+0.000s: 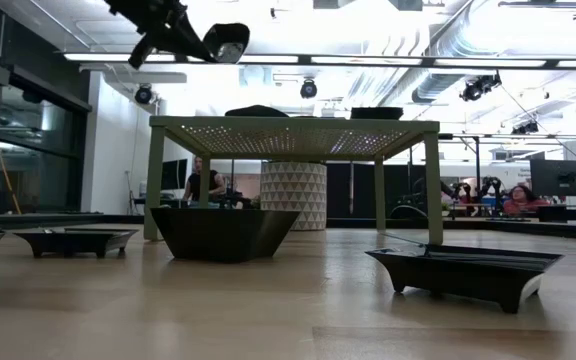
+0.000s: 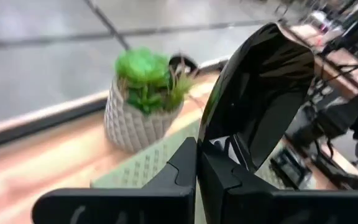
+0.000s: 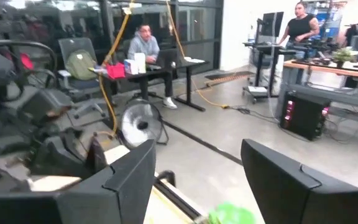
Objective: Pick & Place Mini shaped plates
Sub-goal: Stack the black leaf plate on the other black leaf plate on the shelf
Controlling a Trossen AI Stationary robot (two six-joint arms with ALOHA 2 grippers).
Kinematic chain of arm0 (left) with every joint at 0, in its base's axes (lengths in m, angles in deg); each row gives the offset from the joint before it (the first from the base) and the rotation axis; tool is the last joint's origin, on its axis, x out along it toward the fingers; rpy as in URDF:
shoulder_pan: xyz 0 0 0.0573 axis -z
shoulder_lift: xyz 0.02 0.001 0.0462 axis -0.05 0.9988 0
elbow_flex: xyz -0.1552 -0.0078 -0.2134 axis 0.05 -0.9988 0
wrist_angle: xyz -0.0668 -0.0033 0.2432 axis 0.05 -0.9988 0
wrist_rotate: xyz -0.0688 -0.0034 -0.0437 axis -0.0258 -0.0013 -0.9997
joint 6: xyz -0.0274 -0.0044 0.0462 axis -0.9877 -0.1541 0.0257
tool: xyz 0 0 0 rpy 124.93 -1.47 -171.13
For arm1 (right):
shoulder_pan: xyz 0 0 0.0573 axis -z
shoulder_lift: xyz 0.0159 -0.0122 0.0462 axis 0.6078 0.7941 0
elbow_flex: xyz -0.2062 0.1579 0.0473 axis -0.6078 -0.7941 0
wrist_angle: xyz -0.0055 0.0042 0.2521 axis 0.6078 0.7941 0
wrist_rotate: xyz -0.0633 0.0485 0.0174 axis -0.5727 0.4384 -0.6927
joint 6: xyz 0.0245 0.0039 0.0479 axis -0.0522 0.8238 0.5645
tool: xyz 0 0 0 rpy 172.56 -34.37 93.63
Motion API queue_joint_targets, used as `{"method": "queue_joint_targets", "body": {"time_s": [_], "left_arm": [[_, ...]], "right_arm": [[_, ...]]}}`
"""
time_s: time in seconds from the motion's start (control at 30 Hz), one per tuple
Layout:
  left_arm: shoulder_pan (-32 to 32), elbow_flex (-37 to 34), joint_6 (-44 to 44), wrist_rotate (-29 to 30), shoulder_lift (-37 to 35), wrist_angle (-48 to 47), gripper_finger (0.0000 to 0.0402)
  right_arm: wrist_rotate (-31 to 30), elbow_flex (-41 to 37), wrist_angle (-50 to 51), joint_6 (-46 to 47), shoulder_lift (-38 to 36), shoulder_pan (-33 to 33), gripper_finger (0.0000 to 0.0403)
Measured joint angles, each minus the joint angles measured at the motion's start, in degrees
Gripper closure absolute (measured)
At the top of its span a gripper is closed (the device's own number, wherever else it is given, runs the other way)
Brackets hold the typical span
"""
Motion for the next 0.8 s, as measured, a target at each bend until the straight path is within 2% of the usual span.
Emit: {"method": "queue_joint_targets", "body": {"time_s": [0.2, 0.37, 0.53, 0.8], "left_arm": [[0.0, 8.2, -4.9, -4.3, 3.6, -12.0, 0.0401], [0.0, 12.4, -8.7, -9.4, 7.8, -16.1, 0.0401], [0.0, 13.6, -13.3, -16.0, 12.9, -17.6, 0.0401], [0.0, 13.6, -19.3, -25.1, 19.5, -17.8, 0.0401]], "right_arm": [[-2.5, 0.0, 10.4, 1.4, -4.6, 0.0, 0.0171], [-2.9, 0.0, 18.8, 3.1, -7.4, 0.2, 0.0171], [3.1, -0.4, 26.8, 4.7, -9.8, 2.2, 0.0171], [13.3, -7.6, 27.0, 7.3, -15.0, 5.2, 0.0171]]}}
